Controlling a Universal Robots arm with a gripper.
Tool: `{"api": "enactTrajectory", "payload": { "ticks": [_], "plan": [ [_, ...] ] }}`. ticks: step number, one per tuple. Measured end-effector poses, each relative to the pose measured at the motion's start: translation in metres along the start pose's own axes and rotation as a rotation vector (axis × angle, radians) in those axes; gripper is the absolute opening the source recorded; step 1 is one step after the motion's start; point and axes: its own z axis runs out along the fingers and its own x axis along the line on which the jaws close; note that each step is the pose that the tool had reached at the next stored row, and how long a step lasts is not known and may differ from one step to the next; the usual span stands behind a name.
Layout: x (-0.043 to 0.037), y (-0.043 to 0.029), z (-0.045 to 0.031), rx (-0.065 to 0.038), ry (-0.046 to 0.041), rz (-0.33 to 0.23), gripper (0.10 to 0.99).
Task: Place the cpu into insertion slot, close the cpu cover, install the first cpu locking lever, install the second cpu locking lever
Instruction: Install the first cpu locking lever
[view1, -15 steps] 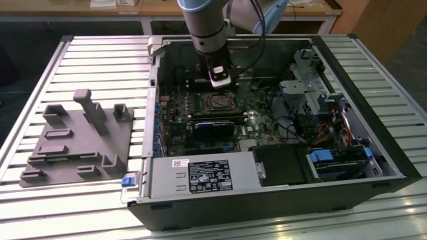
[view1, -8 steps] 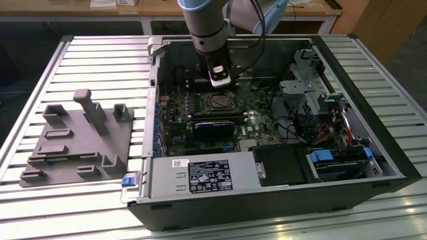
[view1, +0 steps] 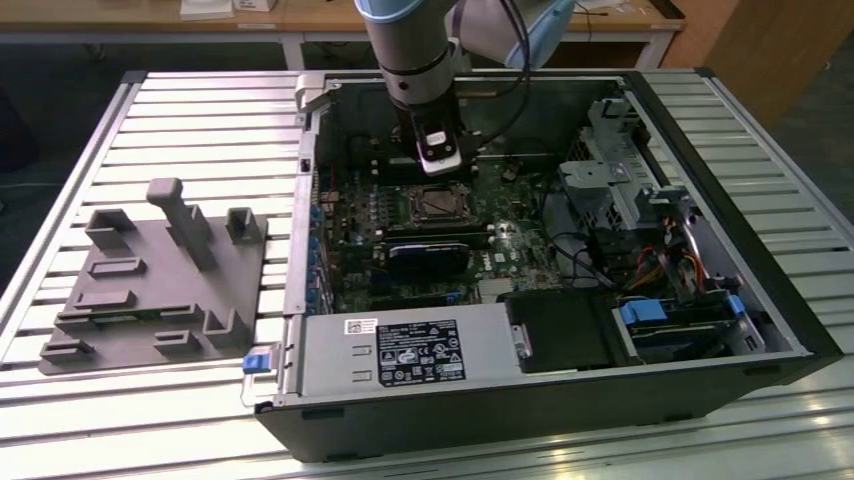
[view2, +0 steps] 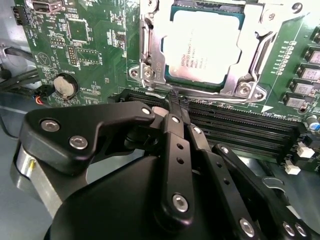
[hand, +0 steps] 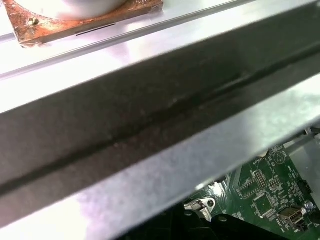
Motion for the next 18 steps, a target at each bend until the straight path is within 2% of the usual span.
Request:
{"api": "enactTrajectory", "payload": {
  "ticks": [18],
  "plan": [
    [-0.0003, -0.0013, 0.0010, 0.009, -0.0058, -0.001, 0.106]
  ]
}}
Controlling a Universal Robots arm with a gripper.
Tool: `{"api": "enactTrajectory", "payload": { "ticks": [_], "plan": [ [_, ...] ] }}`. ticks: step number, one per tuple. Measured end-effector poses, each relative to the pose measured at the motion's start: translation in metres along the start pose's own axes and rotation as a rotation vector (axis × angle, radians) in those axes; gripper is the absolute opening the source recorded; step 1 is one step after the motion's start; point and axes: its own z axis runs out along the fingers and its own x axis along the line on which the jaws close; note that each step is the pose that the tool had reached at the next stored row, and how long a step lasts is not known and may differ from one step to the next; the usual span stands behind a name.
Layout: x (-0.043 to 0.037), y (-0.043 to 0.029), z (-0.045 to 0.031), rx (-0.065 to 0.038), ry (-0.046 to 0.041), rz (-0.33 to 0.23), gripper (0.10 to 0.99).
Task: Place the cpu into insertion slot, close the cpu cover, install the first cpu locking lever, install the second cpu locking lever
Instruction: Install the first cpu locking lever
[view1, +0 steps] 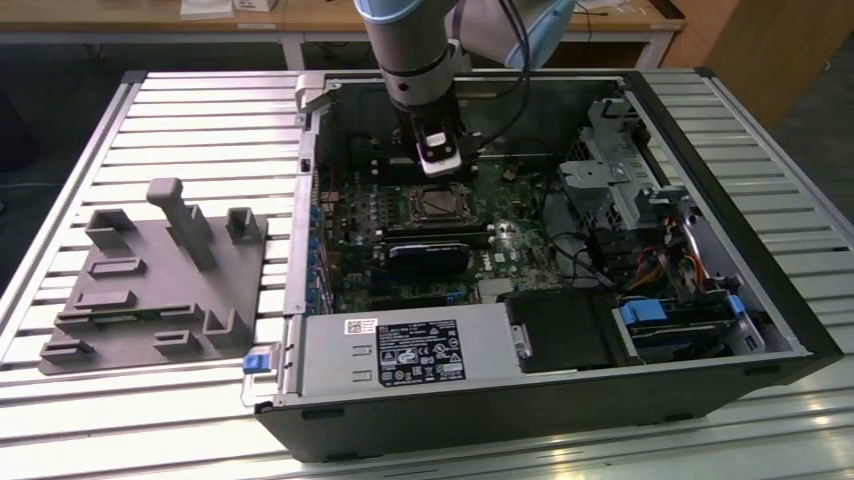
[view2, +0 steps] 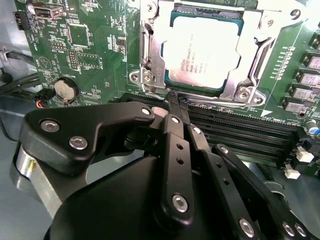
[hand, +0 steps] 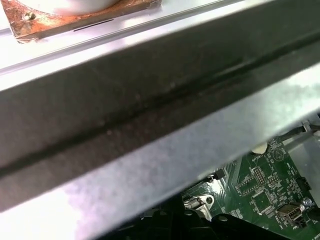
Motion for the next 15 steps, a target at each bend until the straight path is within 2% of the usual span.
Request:
{"api": "enactTrajectory", "payload": {
  "ticks": [15],
  "plan": [
    [-0.0010, -0.0026, 0.0007, -0.003, 0.0012, 0.001, 0.106]
  ]
}}
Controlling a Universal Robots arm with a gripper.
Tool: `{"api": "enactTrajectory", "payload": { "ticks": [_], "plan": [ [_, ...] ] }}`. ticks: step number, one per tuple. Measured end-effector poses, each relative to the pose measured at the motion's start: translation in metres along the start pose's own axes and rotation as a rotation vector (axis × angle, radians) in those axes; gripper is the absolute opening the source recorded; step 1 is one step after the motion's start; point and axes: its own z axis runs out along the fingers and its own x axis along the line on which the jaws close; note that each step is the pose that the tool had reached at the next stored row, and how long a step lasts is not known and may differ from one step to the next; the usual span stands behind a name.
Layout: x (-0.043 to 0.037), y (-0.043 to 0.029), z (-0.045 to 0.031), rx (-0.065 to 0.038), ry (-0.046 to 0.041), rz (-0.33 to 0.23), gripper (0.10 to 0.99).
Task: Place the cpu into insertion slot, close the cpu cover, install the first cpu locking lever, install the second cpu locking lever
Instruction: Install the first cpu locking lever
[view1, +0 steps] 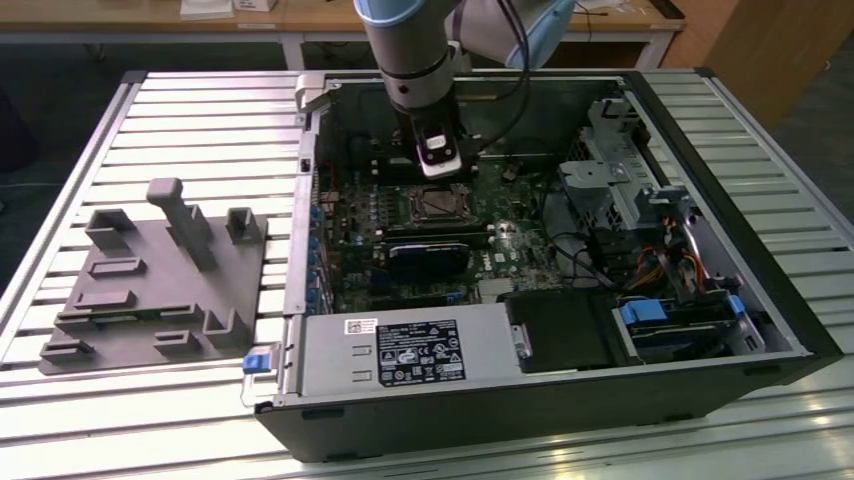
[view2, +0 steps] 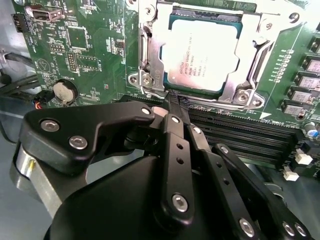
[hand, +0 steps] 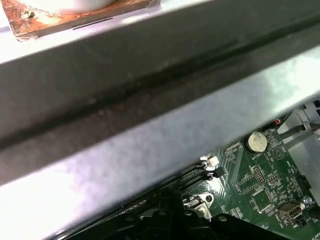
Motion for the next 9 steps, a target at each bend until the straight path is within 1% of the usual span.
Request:
{"api": "enactTrajectory", "payload": {
  "ticks": [4, 9],
  "plan": [
    [-0.0002, -0.0002, -0.0005, 0.000, 0.0004, 0.000, 0.106],
    [-0.0009, 0.0008, -0.0044, -0.001, 0.0004, 0.000, 0.106]
  ]
}}
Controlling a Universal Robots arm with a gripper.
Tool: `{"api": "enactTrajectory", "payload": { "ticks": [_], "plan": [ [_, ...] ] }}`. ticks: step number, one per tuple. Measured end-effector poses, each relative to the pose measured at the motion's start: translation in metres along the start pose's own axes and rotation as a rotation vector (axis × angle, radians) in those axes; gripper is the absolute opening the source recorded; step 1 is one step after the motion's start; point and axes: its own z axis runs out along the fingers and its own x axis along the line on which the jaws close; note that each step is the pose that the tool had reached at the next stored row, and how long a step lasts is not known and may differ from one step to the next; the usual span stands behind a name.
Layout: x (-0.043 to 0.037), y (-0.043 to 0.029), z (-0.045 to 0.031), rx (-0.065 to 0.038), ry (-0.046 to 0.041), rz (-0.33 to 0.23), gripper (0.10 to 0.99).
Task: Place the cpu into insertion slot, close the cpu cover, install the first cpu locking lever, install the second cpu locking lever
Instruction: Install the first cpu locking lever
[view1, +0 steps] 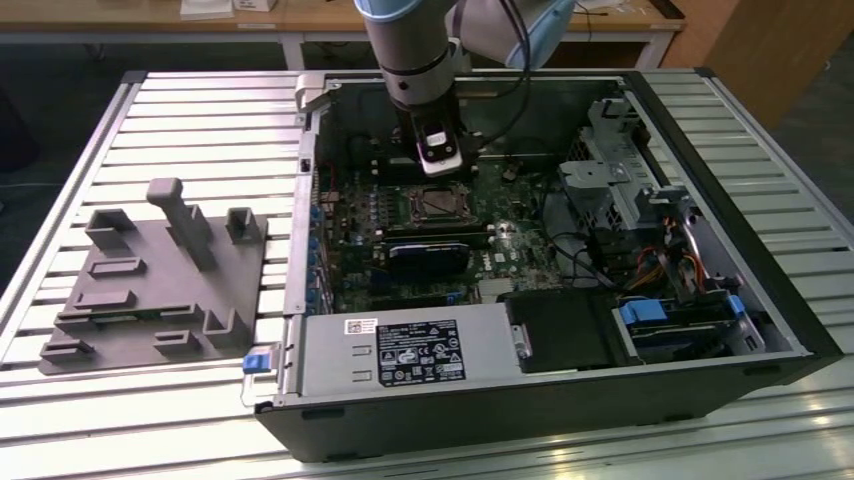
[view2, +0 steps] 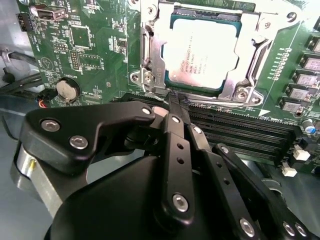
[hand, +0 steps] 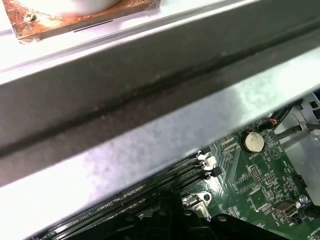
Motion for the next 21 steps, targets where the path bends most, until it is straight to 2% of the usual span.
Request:
{"api": "enactTrajectory", "payload": {
  "ticks": [21],
  "plan": [
    [0.0003, -0.0020, 0.0042, 0.001, -0.0013, 0.000, 0.106]
  ]
}}
